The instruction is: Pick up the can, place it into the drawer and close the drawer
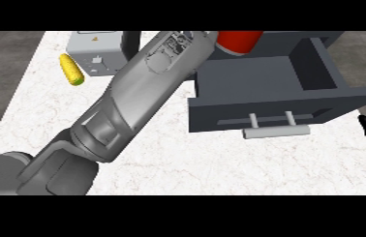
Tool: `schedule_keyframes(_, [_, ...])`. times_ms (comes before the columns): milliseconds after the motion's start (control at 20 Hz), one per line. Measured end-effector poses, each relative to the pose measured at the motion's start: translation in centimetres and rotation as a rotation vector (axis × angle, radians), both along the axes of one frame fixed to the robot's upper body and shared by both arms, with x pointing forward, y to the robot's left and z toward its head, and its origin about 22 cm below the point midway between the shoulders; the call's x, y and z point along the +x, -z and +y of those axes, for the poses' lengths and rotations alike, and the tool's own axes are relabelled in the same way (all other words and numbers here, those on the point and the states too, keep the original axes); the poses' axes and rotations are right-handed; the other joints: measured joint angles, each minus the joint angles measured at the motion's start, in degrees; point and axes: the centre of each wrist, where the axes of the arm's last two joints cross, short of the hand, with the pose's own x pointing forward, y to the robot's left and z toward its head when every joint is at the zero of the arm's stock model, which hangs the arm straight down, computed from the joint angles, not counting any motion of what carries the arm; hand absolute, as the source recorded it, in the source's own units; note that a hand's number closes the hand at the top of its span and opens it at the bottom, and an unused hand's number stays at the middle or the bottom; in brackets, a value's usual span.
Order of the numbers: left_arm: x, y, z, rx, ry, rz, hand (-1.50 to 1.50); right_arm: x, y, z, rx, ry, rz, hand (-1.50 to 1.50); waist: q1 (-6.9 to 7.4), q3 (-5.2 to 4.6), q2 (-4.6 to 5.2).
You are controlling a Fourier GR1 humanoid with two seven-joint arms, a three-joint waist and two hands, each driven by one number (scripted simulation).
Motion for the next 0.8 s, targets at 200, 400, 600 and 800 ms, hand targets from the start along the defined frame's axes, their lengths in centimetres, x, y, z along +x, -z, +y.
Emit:
schedule_keyframes(200, [0.3,0.7,-0.1,0.012,-0.008,0.017,1.5,0.5,0.2,-0.3,0.007,0.002,-0.005,-1.5,-0.25,0.01,0.09])
schedule_keyframes(400, [0.4,1.4,-0.2,0.039,-0.033,0.001,1.5,0.7,0.4,0.0,0.005,-0.007,-0.006,-1.5,-0.97,0.04,0.26])
schedule_keyframes(600, [0.6,2.1,-0.1,0.06,-0.061,-0.009,1.5,1.3,0.3,0.1,0.005,-0.01,-0.014,-1.5,-1.52,0.06,0.5])
schedule_keyframes(800, [0.8,3.1,0.1,0.091,-0.081,-0.023,1.5,1.6,0.4,0.0,0.001,-0.016,-0.013,-1.5,-2.14,0.08,0.66])
